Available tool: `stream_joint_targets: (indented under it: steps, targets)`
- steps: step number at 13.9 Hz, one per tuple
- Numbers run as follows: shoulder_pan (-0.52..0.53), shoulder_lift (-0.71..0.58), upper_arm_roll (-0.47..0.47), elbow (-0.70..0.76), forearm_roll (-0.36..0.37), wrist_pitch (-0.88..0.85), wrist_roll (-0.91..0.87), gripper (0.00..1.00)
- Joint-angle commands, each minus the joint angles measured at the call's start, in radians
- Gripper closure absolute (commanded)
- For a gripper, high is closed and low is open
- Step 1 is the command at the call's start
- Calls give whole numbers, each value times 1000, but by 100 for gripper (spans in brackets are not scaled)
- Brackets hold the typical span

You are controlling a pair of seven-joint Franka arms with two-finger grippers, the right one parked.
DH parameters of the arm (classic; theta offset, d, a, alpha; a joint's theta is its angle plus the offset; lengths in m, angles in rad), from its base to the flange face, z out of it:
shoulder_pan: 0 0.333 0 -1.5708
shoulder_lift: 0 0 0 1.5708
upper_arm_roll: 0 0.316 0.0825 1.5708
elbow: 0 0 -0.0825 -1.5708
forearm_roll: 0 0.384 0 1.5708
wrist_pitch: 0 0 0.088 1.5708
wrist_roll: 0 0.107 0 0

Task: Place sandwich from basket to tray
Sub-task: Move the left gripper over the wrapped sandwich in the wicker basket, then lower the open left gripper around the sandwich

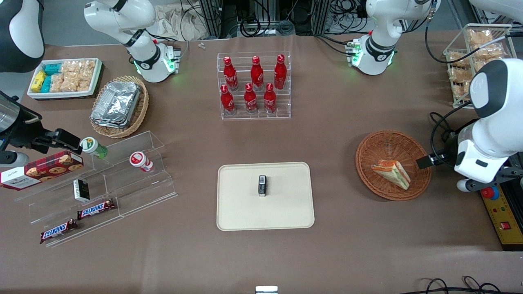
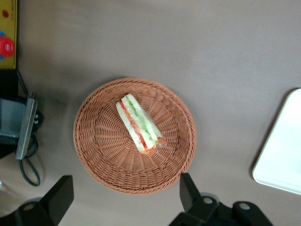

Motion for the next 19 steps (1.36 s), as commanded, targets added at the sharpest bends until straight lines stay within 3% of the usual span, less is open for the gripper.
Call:
stream_joint_targets:
  steps: [1,9,12,19]
  targets:
    - [4,-30,13,-121,-16,114,-131,0]
    - [3,37,12,-259,-21,376,-534,0]
    - [-2,68,10,-266,-85,398,-680,0]
    - [0,82,10,-354,-101,461,-710,0]
